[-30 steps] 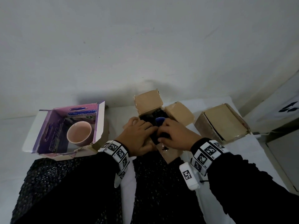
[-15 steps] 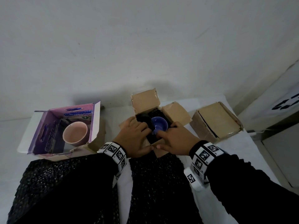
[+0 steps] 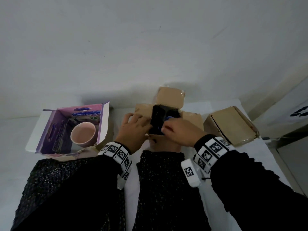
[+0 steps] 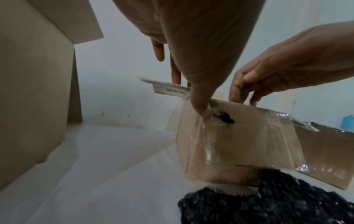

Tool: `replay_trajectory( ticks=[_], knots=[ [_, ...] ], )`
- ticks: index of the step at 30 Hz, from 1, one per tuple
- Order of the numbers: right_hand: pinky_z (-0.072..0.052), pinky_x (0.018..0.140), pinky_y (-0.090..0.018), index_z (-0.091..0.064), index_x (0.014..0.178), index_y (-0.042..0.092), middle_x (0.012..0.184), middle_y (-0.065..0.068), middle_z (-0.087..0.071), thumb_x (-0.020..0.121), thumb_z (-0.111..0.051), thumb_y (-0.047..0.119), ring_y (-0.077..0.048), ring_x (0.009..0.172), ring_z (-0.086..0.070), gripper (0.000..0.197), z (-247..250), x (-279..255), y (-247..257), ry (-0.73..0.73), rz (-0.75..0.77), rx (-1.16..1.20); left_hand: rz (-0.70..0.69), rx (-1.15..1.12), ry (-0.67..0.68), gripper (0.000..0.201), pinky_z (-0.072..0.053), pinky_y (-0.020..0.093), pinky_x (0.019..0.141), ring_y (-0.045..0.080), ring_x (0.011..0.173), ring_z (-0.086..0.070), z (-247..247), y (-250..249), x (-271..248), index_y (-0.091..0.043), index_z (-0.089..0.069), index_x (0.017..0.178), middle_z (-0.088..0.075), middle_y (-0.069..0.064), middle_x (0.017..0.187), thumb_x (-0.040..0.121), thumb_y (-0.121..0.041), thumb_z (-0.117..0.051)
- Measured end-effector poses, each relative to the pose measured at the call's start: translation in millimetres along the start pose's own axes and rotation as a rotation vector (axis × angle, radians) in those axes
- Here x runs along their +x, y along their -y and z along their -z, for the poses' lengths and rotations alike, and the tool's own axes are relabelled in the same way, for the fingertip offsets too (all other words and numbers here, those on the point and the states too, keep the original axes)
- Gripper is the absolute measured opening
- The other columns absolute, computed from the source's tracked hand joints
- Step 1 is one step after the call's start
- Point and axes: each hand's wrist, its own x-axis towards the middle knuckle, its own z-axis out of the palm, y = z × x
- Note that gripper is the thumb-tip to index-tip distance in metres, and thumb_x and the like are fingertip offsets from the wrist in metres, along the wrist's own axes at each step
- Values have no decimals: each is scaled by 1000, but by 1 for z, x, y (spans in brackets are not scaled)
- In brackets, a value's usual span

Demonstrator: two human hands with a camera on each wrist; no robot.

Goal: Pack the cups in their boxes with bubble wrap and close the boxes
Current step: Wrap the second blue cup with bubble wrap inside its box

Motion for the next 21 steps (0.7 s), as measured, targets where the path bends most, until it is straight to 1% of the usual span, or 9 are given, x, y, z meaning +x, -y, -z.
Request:
replay_trajectory(
  ticks=[2, 3, 5, 8, 10, 14, 17, 19, 21],
  knots=[
    [-36, 76, -30, -62, 115, 14, 114, -6, -57, 99, -39, 22, -23, 100, -53, 29, 9, 10, -5, -8, -9, -42, 3, -33, 1, 25, -30, 44, 95, 26, 110, -54, -1, -1, -4, -30, -68, 91, -61, -3, 121, 68, -34, -77],
    [-38, 83, -30, -58, 124, 15, 125, -6, -54, 98, -38, 18, -23, 109, -51, 32, 12, 14, -8, 30, -24, -68, -3, -68, 6, 24, -30, 44, 96, 26, 114, -53, -2, -3, -8, -30, -68, 94, -60, -3, 123, 71, -36, -73],
    [-38, 98, -35, -49, 137, 17, 141, -5, -46, 96, -41, 16, -24, 122, -46, 42, 11, 25, -11, 95, -32, -109, -2, -151, 41, 38, -31, 46, 100, 28, 122, -48, -3, -9, -13, -28, -67, 105, -58, -4, 129, 76, -51, -59],
    [-37, 103, -42, -36, 147, 23, 149, -2, -40, 97, -45, 29, -25, 131, -41, 51, 5, 40, -11, 118, 14, -235, 18, -144, 83, 58, -28, 49, 102, 30, 127, -42, -4, -14, -16, -28, -62, 117, -56, -7, 132, 76, -68, -48],
    [-38, 100, -41, -35, 146, 25, 147, -1, -43, 97, -45, 38, -24, 130, -43, 52, 1, 50, -12, 128, 25, -326, 19, -110, 102, 64, -25, 49, 102, 30, 126, -42, -6, -16, -15, -29, -59, 121, -57, -9, 130, 75, -72, -46],
    [-38, 81, -36, -46, 136, 24, 134, -3, -52, 96, -45, 36, -26, 112, -55, 42, -2, 66, -9, 196, -10, -427, 51, -85, 109, 73, -23, 52, 103, 29, 124, -42, -8, -19, -8, -27, -59, 122, -59, -10, 124, 69, -75, -45],
    [-38, 91, -42, -53, 130, 24, 133, -6, -49, 94, -46, 35, -28, 119, -47, 38, -3, 72, -6, 226, -23, -498, 68, -56, 125, 73, -18, 53, 105, 28, 123, -41, -10, -20, -5, -29, -60, 120, -57, -11, 123, 68, -77, -42],
    [-38, 94, -44, -57, 126, 23, 134, -8, -43, 91, -50, 33, -30, 120, -40, 37, -3, 71, -5, 134, -8, -492, 68, -30, 120, 71, -16, 53, 106, 27, 122, -38, -11, -21, -3, -30, -62, 116, -55, -8, 123, 67, -77, -42],
    [-40, 93, -43, -57, 124, 19, 135, -8, -40, 89, -51, 25, -30, 117, -42, 36, -1, 73, -5, 27, 23, -461, 71, -18, 102, 67, -14, 55, 107, 28, 124, -36, -13, -21, -4, -30, -63, 112, -54, -5, 124, 67, -77, -45]
  ],
)
